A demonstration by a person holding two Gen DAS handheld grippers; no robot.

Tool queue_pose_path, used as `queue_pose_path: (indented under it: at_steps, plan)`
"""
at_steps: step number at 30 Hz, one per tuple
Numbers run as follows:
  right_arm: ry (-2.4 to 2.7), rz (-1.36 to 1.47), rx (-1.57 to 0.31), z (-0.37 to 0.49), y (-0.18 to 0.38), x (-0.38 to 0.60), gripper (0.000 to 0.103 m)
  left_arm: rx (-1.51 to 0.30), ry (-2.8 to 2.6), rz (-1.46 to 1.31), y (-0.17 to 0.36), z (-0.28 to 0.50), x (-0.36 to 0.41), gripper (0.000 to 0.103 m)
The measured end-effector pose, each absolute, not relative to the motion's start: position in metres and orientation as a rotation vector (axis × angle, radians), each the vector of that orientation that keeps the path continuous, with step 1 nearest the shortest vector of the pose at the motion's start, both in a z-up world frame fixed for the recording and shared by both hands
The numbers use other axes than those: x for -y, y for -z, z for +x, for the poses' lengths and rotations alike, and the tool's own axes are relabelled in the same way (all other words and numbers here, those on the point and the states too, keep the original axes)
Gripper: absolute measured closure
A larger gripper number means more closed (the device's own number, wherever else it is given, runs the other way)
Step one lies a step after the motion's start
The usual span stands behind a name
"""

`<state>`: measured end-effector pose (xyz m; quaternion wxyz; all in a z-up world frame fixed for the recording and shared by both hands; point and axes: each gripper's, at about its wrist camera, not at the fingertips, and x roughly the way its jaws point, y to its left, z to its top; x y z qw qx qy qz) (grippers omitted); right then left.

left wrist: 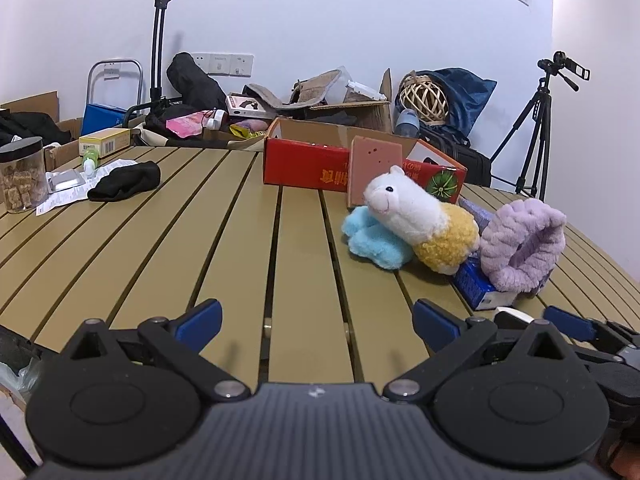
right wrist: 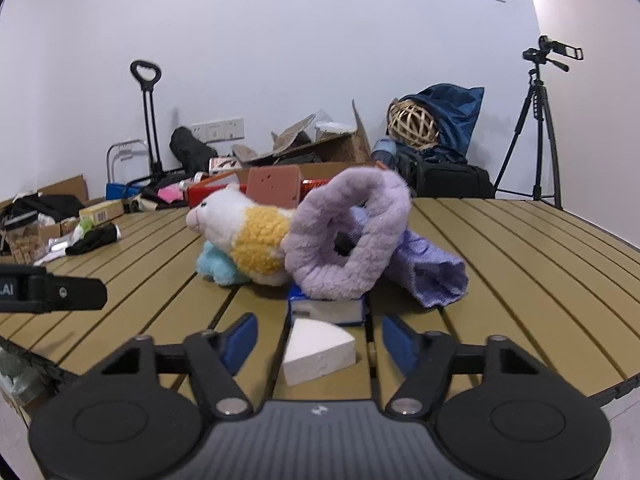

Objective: Collect trash
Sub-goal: 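Move the right tool to the white foam wedge and close on it, then lower the left tool onto the white plush alpaca and close on it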

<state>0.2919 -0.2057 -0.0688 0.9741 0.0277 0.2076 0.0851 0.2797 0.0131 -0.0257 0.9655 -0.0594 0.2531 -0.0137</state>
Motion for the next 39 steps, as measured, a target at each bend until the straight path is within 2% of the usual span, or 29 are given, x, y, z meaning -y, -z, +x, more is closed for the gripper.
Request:
queue_pose_path:
  at_steps: [3, 7, 10, 16, 28, 39]
  plan:
    - [-0.173, 0.046, -0.446, 0.296, 0.072, 0.201, 0.041, -0.515, 0.029, -0.118, 0.026, 0.279, -0.013, 0.0]
    - [-0.152, 0.023, -0.473, 0.303, 0.076, 0.196, 0.063, -0.514, 0.03, -0.12, 0.026, 0.279, -0.014, 0.0]
    - [-0.141, 0.029, -0.475, 0.306, 0.076, 0.196, 0.069, -0.517, 0.026, -0.119, 0.026, 0.279, -0.017, 0.0]
    - [-0.138, 0.029, -0.461, 0.304, 0.075, 0.197, 0.073, -0.519, 0.019, -0.133, 0.026, 0.279, -0.023, 0.0]
    - [-0.099, 0.062, -0.405, 0.296, 0.064, 0.227, 0.073, -0.515, 0.046, -0.128, 0.026, 0.284, -0.007, 0.0]
    - [-0.022, 0.121, -0.36, 0.289, 0.053, 0.273, 0.073, -0.524, 0.072, -0.085, 0.017, 0.321, 0.023, 0.0]
